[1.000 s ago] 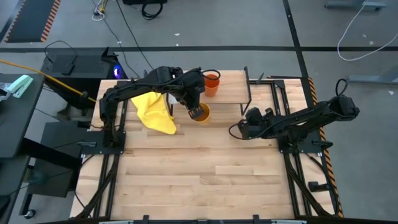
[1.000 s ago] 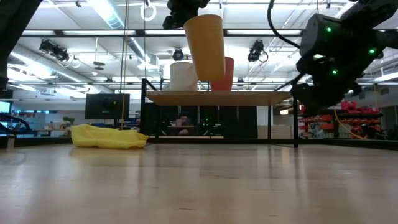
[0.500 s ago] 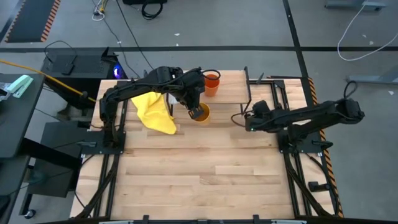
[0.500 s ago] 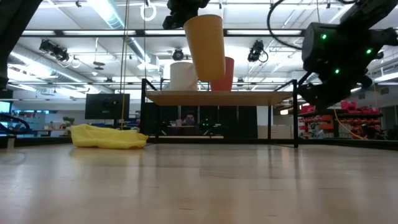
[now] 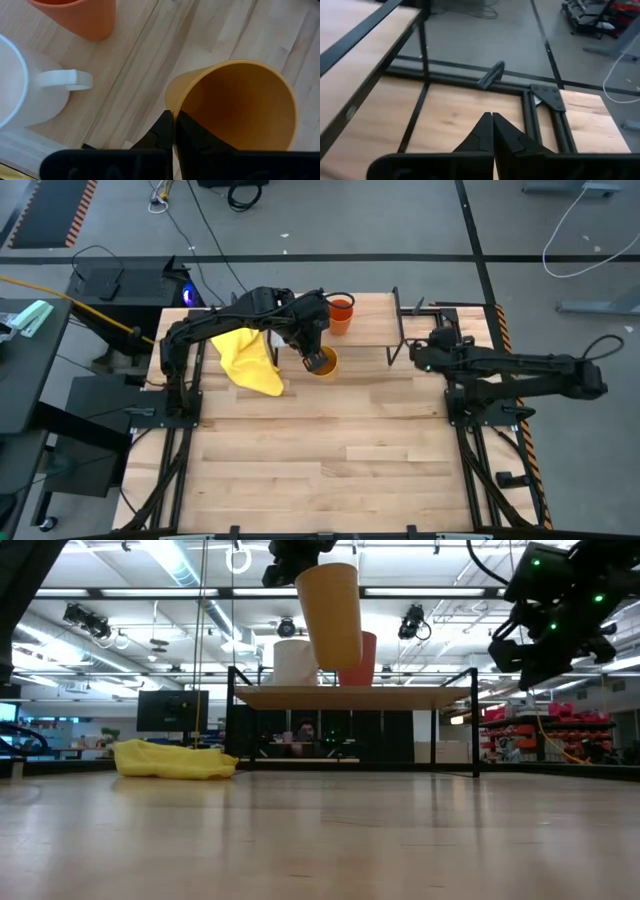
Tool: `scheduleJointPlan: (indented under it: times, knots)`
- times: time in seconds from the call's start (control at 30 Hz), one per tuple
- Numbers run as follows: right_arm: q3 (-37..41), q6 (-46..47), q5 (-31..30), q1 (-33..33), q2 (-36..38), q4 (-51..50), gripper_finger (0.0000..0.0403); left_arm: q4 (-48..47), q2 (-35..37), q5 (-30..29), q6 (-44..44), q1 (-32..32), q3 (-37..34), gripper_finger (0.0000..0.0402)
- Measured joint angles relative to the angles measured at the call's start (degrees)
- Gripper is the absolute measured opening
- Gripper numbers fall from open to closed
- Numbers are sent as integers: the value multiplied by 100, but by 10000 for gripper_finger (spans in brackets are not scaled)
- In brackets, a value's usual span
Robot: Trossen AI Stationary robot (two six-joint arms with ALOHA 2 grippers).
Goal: Stack small to large cups/mugs on shelf
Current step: Put the yellow cup on the shelf
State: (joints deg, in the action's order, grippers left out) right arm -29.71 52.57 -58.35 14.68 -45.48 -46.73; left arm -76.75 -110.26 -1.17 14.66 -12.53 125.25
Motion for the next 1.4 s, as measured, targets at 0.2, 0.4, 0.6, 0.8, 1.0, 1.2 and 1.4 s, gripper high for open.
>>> scheduleJointPlan:
  times: [0.2, 0.4, 0.6, 0.8, 1.0, 1.2, 1.4]
  knots:
    - [0, -876, 414, 806, -28, 859, 0, 0, 0, -1, -37, 0, 0, 10]
    - [0, -1415, 866, 1492, -139, 1315, 0, -2, 0, -2, -79, 2, 0, 10]
    - [0, -1610, 1180, 1841, -394, 1658, 0, -1, 1, -2, -96, 2, 0, 10]
    - [0, -1777, 1219, 1862, -732, 2178, 0, -12, 2, 0, -96, 2, 0, 10]
    - [0, -1824, 1355, 1862, -1018, 2404, 0, -76, 2, 0, -92, 2, 0, 10]
    - [0, -1830, 1414, 1862, -1185, 2555, 0, -76, 2, 0, -93, 2, 0, 10]
    - [0, -1918, 1520, 1858, -1192, 2678, 0, -74, 2, -1, -92, 2, 0, 11]
